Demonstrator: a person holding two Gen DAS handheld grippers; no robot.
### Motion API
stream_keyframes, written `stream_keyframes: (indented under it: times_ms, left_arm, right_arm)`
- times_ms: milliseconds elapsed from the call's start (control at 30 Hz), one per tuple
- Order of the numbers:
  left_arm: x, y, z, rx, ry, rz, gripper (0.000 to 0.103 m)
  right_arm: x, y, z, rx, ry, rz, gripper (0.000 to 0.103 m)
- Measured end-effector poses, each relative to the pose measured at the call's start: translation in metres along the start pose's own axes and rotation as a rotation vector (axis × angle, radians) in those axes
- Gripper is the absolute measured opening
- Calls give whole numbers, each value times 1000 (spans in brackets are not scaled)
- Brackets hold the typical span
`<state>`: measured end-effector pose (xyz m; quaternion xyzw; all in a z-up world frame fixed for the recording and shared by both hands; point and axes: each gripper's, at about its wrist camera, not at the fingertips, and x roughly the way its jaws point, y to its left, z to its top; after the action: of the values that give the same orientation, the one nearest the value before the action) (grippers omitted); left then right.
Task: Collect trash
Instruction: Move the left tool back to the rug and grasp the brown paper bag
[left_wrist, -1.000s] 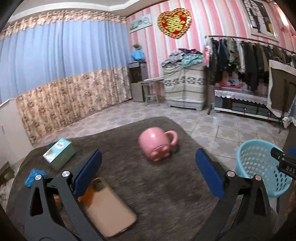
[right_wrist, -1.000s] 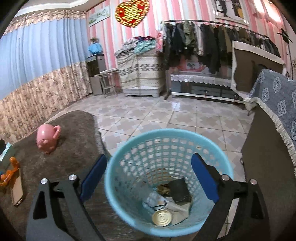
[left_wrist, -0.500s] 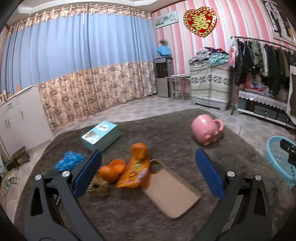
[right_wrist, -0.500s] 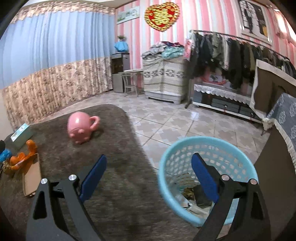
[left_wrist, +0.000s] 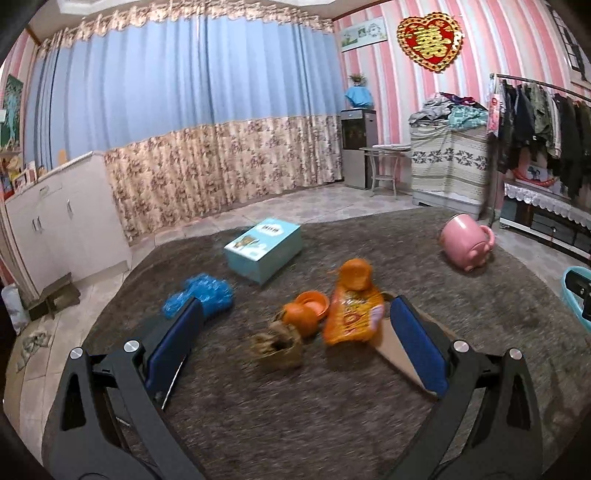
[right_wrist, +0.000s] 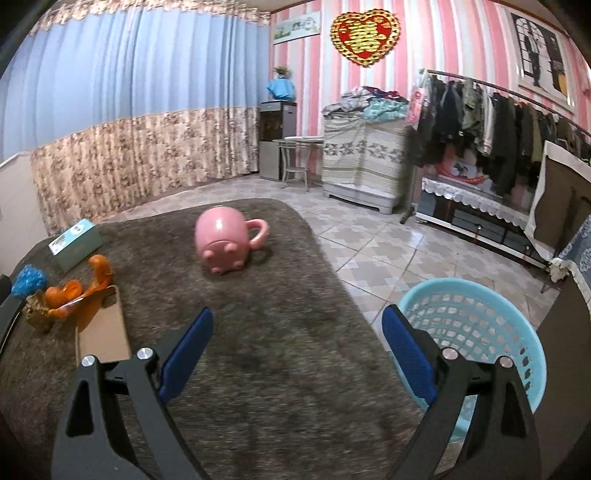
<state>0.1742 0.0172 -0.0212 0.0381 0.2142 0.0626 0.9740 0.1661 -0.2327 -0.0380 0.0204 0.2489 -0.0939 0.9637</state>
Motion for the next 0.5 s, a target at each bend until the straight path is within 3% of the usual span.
stream_keyframes:
  times_ms: [500]
  left_arm:
    - [14, 47, -26, -63, 68, 42, 98]
  right_arm:
    - [13, 40, -12, -51, 50, 78, 91]
